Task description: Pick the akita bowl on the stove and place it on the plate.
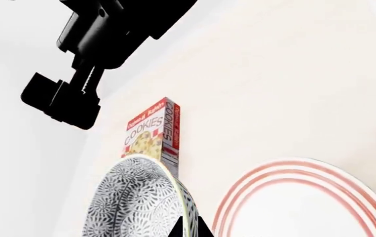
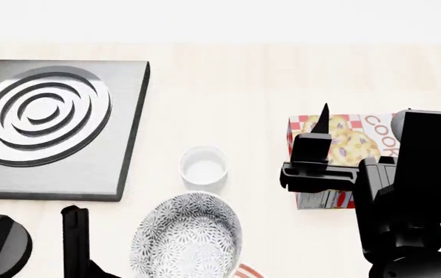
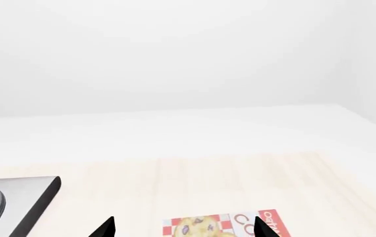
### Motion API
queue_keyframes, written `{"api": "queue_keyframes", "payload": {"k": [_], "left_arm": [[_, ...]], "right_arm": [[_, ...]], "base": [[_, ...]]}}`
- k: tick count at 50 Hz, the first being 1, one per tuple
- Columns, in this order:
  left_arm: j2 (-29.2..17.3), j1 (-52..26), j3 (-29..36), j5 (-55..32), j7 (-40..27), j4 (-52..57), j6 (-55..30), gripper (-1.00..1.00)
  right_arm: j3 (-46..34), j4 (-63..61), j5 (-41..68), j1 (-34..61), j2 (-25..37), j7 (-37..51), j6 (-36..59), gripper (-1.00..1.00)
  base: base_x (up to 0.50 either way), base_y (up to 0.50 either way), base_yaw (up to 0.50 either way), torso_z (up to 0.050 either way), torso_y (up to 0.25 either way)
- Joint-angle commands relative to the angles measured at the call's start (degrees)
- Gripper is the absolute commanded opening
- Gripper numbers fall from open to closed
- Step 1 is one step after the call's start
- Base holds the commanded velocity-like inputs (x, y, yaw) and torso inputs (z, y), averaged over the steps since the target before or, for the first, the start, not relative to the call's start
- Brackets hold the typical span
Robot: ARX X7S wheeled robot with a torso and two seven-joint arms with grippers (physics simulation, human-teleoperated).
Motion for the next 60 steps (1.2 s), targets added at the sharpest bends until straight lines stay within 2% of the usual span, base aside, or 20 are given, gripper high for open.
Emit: {"api": "queue_keyframes", "payload": {"k": [1,16,60], "left_arm": [[0.7,0.9,2.9,4.1,-0.6,0.0,0.5,-1.0],[1.9,2.7,7.0,8.6,-1.5,-2.8,2.0,-1.0],[3.1,7.8,12.1,13.0,-4.8,-6.2,3.3,-1.0]], "right_arm": [[-0.3,0.4,-0.1,-0.2,0.2,0.0,-0.7,1.0],[-0.4,0.5,0.2,-0.1,0.4,0.2,-0.9,1.0],[-0.6,0.4,1.6,0.0,0.9,1.1,-0.9,1.0]], "base": [[0.0,0.0,0.0,0.0,0.0],[0.0,0.0,0.0,0.0,0.0],[0.0,0.0,0.0,0.0,0.0]]}}
